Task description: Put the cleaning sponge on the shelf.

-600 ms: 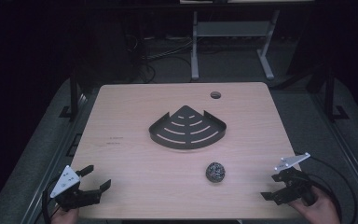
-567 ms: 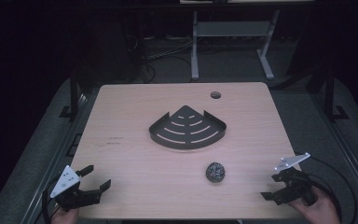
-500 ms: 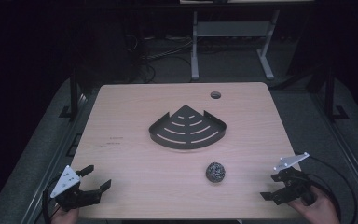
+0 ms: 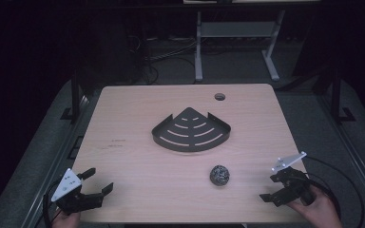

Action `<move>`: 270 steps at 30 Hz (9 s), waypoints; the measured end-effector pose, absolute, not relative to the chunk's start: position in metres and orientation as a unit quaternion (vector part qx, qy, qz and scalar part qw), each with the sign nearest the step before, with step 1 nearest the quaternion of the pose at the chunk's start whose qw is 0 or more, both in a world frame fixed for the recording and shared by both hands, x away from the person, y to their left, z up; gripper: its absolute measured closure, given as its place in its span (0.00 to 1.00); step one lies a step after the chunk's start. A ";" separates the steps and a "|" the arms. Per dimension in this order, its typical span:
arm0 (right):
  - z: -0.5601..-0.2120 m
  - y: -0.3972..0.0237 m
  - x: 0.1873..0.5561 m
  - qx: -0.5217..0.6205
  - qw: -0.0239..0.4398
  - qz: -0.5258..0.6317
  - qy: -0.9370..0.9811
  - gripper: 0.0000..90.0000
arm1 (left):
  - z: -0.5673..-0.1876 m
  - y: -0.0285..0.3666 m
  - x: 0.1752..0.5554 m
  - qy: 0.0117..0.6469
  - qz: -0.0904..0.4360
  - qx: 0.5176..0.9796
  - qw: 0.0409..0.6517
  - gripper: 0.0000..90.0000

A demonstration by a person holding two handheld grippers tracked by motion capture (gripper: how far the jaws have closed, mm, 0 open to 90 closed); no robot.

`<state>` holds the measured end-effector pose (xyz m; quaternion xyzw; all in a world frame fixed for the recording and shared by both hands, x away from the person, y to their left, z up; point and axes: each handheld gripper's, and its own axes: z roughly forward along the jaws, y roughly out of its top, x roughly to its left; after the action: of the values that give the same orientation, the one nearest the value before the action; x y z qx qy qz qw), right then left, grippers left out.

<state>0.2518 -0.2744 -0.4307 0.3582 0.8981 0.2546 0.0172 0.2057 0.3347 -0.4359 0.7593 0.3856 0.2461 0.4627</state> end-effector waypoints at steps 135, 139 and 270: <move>-0.419 -0.118 0.335 0.180 -0.026 0.157 0.971 0.38 | -0.430 0.341 0.202 0.391 0.252 0.746 0.476 0.15; -0.415 -0.116 0.338 0.177 -0.024 0.153 0.972 0.38 | -0.430 0.342 0.202 0.392 0.253 0.745 0.477 0.15; -0.393 -0.063 0.482 0.213 -0.051 0.147 0.965 0.38 | -0.430 0.345 0.203 0.395 0.252 0.740 0.483 0.15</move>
<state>0.4820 -0.0633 -0.3930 0.2130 0.9645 0.1474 -0.0505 0.2031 0.3454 -0.4304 0.7398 0.3955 0.2519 0.4825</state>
